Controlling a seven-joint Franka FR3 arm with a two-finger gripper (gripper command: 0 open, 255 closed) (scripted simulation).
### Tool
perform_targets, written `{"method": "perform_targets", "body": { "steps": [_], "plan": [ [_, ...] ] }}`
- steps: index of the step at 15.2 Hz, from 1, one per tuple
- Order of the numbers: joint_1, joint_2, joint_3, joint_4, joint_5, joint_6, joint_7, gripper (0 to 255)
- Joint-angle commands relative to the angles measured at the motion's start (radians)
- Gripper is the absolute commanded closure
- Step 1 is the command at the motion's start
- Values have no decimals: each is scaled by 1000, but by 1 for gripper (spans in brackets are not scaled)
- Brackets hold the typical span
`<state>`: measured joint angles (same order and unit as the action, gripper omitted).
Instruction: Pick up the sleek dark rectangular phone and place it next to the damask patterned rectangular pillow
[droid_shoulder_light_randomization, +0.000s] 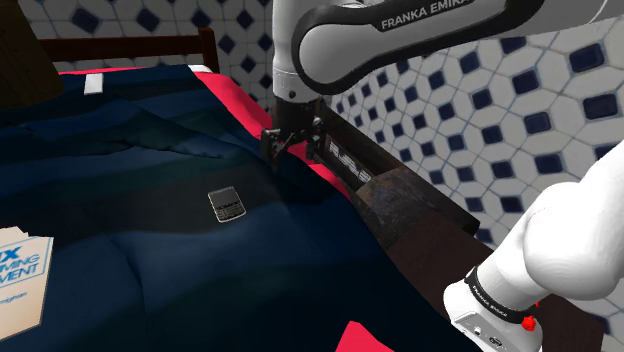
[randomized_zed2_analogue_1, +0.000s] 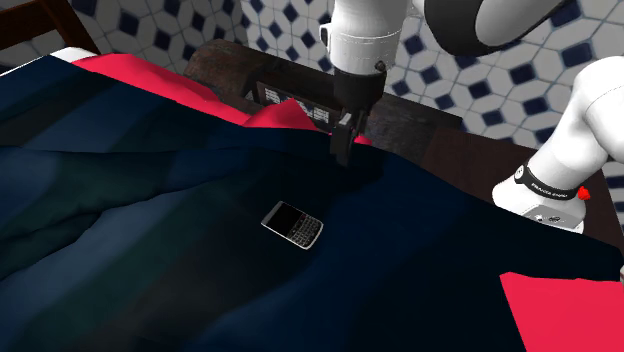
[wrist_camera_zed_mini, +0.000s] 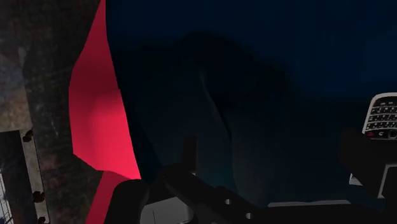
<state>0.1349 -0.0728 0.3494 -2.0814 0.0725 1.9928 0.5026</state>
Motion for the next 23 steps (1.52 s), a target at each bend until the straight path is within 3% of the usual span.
{"method": "perform_targets", "body": {
  "steps": [1, 12, 23],
  "plan": [
    [13, 73, 20, 48, -21, 27, 36, 0],
    [141, 459, 58, 428, -170, 30, 206, 0],
    [149, 497, 50, 379, -187, 116, 217, 0]
  ]
}}
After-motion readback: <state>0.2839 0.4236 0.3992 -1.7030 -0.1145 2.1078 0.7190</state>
